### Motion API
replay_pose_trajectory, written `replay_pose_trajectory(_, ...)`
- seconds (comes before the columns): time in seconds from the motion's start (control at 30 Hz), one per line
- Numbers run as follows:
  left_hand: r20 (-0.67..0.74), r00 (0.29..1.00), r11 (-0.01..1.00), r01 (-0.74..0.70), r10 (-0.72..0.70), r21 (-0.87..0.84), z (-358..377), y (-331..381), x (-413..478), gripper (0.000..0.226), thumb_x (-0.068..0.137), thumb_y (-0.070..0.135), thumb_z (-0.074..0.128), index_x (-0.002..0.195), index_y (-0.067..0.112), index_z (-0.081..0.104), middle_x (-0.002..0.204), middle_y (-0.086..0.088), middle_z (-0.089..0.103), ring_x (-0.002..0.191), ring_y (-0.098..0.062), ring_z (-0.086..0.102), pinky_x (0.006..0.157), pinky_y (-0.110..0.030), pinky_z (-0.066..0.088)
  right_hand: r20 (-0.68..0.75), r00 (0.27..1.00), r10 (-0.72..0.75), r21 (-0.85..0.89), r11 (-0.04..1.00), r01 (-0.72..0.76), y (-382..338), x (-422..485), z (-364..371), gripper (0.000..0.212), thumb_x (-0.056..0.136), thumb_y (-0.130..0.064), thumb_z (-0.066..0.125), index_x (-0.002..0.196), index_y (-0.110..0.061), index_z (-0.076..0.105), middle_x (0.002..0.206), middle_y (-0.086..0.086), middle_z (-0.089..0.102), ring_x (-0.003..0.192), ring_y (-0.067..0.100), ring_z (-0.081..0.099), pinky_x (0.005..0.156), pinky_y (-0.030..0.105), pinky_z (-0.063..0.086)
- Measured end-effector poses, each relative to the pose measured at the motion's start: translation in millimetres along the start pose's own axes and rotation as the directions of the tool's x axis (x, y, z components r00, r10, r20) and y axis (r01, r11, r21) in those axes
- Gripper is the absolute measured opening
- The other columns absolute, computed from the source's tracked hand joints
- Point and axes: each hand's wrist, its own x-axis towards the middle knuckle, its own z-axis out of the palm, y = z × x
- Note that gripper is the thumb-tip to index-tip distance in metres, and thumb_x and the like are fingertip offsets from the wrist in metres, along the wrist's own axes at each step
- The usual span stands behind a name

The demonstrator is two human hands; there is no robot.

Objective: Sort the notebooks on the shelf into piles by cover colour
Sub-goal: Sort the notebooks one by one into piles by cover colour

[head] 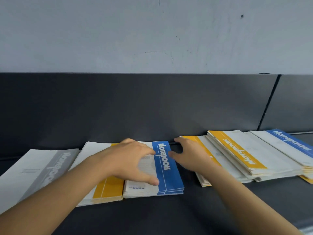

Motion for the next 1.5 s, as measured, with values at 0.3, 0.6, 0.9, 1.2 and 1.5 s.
replay_pose_trajectory(0.3, -0.184, 0.981, 0.995, -0.078, 0.065, -0.061, 7, 100, 72, 0.070, 0.090, 0.071, 0.036, 0.142, 0.023, 0.042, 0.145, 0.006, 0.046, 0.129, -0.017, 0.045, 0.104, -0.035, 0.035, -0.096, 0.966, 0.242, -0.313, 0.913, -0.260, 126, -14, -78, 0.050, 0.095, -0.049, 0.041, 0.130, -0.014, 0.049, 0.131, 0.006, 0.056, 0.120, 0.027, 0.050, 0.092, 0.036, 0.041)
replay_pose_trajectory(0.6, -0.221, 0.951, 0.755, 0.019, -0.216, -0.656, 13, 179, 138, 0.053, 0.088, 0.057, 0.059, 0.129, 0.023, 0.053, 0.119, 0.002, 0.061, 0.111, -0.020, 0.059, 0.096, -0.042, 0.048, 0.065, 0.985, 0.159, 0.039, 0.986, -0.162, 153, -34, -86, 0.046, 0.100, -0.036, 0.027, 0.108, -0.010, 0.065, 0.112, 0.008, 0.063, 0.100, 0.026, 0.051, 0.110, 0.049, 0.024)
replay_pose_trajectory(0.9, -0.094, 0.873, 0.104, -0.049, -0.478, -0.993, 2, 171, 144, 0.069, 0.087, 0.003, 0.067, 0.147, 0.018, 0.035, 0.120, -0.006, 0.063, 0.101, -0.023, 0.065, 0.086, -0.037, 0.054, -0.043, 0.990, 0.133, 0.285, 0.951, -0.116, 171, -23, -95, 0.049, 0.095, -0.033, 0.052, 0.141, -0.018, 0.044, 0.143, 0.002, 0.046, 0.128, 0.022, 0.044, 0.100, 0.030, 0.034)
replay_pose_trajectory(1.2, -0.065, 0.986, 0.191, -0.035, -0.155, -0.981, -11, 106, 61, 0.054, 0.092, 0.014, 0.065, 0.134, 0.041, 0.044, 0.113, -0.002, 0.072, 0.100, -0.020, 0.071, 0.085, -0.038, 0.057, 0.144, 0.969, 0.199, 0.952, 0.239, -0.190, 118, 4, -70, 0.048, 0.087, 0.008, 0.056, 0.126, -0.018, 0.050, 0.102, 0.004, 0.059, 0.083, 0.026, 0.064, 0.064, 0.036, 0.055)
replay_pose_trajectory(1.5, 0.025, 0.981, 0.307, 0.083, -0.191, -0.948, 4, 3, -21, 0.082, 0.088, -0.006, 0.062, 0.146, 0.040, 0.025, 0.110, -0.013, 0.067, 0.088, -0.023, 0.062, 0.062, -0.024, 0.051, -0.184, 0.950, -0.252, 0.138, 0.950, 0.279, 19, 12, -18, 0.086, 0.079, -0.043, 0.065, 0.149, -0.036, 0.015, 0.158, 0.002, -0.020, 0.144, 0.024, -0.023, 0.114, 0.049, -0.008)
